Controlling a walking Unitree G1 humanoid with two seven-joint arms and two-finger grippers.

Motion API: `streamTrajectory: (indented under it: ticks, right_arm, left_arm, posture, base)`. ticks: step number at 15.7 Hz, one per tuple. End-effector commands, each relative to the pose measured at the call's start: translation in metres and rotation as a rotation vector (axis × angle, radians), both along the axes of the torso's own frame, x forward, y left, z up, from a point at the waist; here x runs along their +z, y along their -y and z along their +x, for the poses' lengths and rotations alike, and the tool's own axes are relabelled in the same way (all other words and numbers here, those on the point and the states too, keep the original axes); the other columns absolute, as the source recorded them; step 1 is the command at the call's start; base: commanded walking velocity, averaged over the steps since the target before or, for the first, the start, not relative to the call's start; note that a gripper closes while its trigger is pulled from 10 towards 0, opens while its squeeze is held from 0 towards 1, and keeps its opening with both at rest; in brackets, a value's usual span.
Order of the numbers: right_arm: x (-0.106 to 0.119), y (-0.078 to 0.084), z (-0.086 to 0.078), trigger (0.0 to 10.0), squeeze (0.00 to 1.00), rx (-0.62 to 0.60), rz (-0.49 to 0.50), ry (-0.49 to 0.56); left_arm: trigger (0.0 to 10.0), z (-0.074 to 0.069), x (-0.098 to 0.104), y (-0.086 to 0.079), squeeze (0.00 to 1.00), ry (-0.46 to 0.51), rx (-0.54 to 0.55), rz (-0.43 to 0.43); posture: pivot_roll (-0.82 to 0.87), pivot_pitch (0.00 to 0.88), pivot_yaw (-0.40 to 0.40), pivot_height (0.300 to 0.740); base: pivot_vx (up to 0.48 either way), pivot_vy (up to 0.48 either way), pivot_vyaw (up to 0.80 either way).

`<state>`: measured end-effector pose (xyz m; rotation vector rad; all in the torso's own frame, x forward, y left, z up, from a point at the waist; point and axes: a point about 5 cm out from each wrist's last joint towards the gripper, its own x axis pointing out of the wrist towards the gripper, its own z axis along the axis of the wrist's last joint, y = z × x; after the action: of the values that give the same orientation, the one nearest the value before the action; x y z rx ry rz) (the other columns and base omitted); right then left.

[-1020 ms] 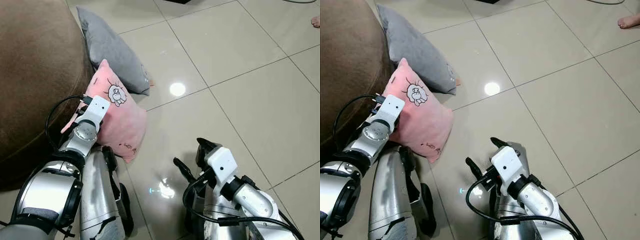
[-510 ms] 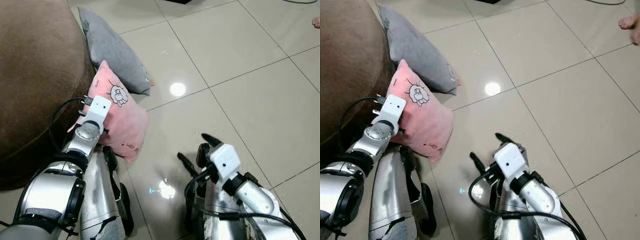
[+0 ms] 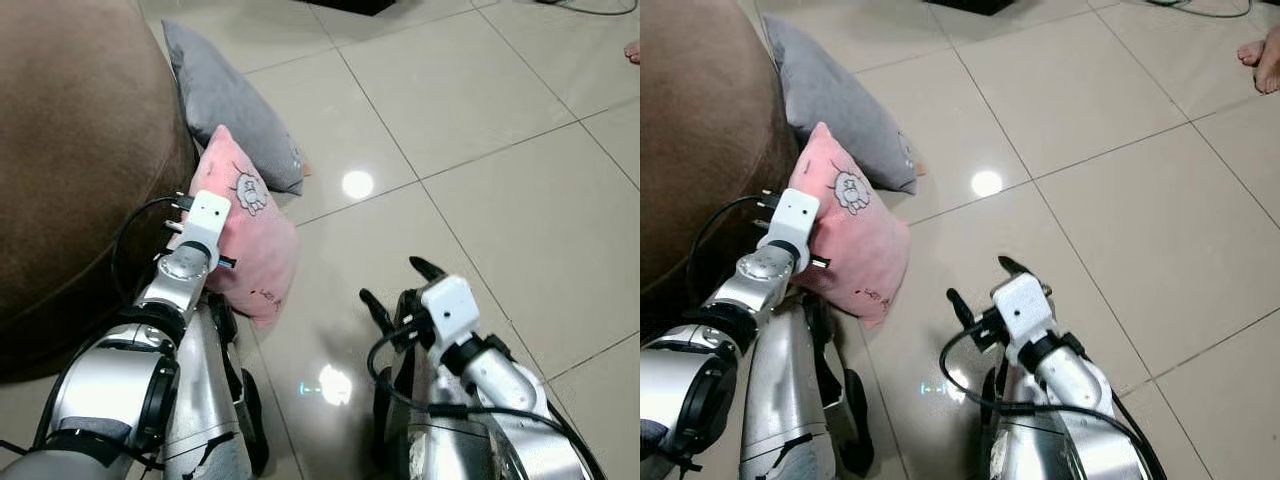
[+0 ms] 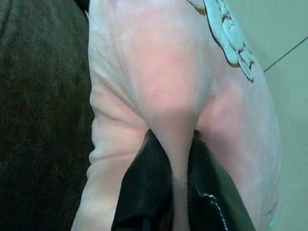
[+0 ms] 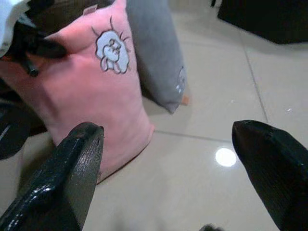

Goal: Move the pillow to the sofa from floor

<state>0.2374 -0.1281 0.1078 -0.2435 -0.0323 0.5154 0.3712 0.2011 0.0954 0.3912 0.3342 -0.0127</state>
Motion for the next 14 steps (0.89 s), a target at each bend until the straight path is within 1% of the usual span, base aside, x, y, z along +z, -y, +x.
streamTrajectory:
  ticks: [1, 2, 3, 5, 6, 7, 8, 9, 10, 11, 13, 14]
  right_arm:
    - [-0.003, 0.009, 0.003, 10.0, 0.00, -0.042, -0.007, 0.000]
    - [-0.003, 0.011, 0.005, 10.0, 0.00, -0.057, 0.001, 0.005]
    - [-0.004, 0.014, 0.008, 10.0, 0.00, -0.079, 0.006, 0.006]
    - [-0.003, 0.019, 0.012, 10.0, 0.00, -0.149, 0.022, 0.010]
    - [-0.002, 0.024, 0.016, 10.0, 0.00, -0.238, 0.037, -0.002]
    - [0.000, 0.027, 0.017, 10.0, 0.00, -0.275, 0.050, 0.011]
    - [0.006, 0.029, 0.017, 10.0, 0.00, -0.298, 0.054, 0.045]
    - [0.010, 0.030, 0.016, 10.0, 0.00, -0.319, 0.065, 0.064]
    - [0.021, 0.034, 0.016, 10.0, 0.00, -0.369, 0.147, 0.109]
    - [0.024, 0.036, 0.016, 10.0, 0.00, -0.383, 0.180, 0.123]
    - [0.026, 0.037, 0.018, 10.0, 0.00, -0.418, 0.202, 0.128]
    - [0.027, 0.036, 0.020, 10.0, 0.00, -0.422, 0.195, 0.130]
  left_arm:
    - [0.0, 0.000, -0.002, 0.006, 0.00, -0.005, -0.012, -0.053]
    - [0.0, 0.000, -0.002, 0.010, 0.00, -0.005, -0.020, -0.094]
    - [0.0, 0.001, -0.002, 0.012, 0.00, -0.001, -0.018, -0.136]
    - [0.0, 0.003, 0.003, 0.017, 0.00, 0.024, -0.017, -0.244]
    - [0.0, 0.008, 0.012, 0.025, 0.00, 0.063, -0.047, -0.395]
    - [0.0, 0.010, 0.019, 0.031, 0.00, 0.096, -0.091, -0.490]
    - [0.0, 0.011, 0.027, 0.036, 0.00, 0.143, -0.158, -0.524]
    - [0.0, 0.010, 0.030, 0.038, 0.00, 0.169, -0.192, -0.543]
    - [0.0, 0.002, 0.036, 0.042, 0.00, 0.231, -0.270, -0.575]
    - [0.0, -0.002, 0.037, 0.043, 0.00, 0.251, -0.296, -0.580]
    - [0.0, -0.018, 0.046, 0.048, 0.00, 0.304, -0.376, -0.591]
    - [0.0, -0.026, 0.054, 0.052, 0.00, 0.339, -0.417, -0.616]
  posture:
    - [-0.03, 0.160, -0.005, 0.456]
    - [-0.03, 0.156, -0.005, 0.456]
    - [-0.02, 0.130, -0.005, 0.456]
    - [-0.02, 0.113, -0.003, 0.456]
    - [-0.02, 0.101, 0.004, 0.456]
    - [-0.02, 0.096, 0.008, 0.456]
    - [-0.02, 0.085, 0.013, 0.456]
    - [-0.02, 0.082, 0.017, 0.456]
    - [-0.01, 0.065, 0.014, 0.460]
    - [-0.01, 0.063, 0.012, 0.470]
    - [0.00, 0.051, 0.005, 0.490]
    - [0.00, 0.046, 0.001, 0.500]
  base:
    - [0.000, 0.000, 0.00]
    - [0.000, 0.000, 0.00]
    - [0.000, 0.000, 0.00]
    - [0.000, 0.000, 0.00]
    - [0.000, 0.000, 0.00]
    - [0.000, 0.000, 0.00]
    - [0.000, 0.000, 0.00]
    - [0.000, 0.000, 0.00]
    - [0.000, 0.000, 0.00]
    - [0.000, 0.000, 0.00]
    - [0.000, 0.000, 0.00]
    - [0.000, 0.000, 0.00]
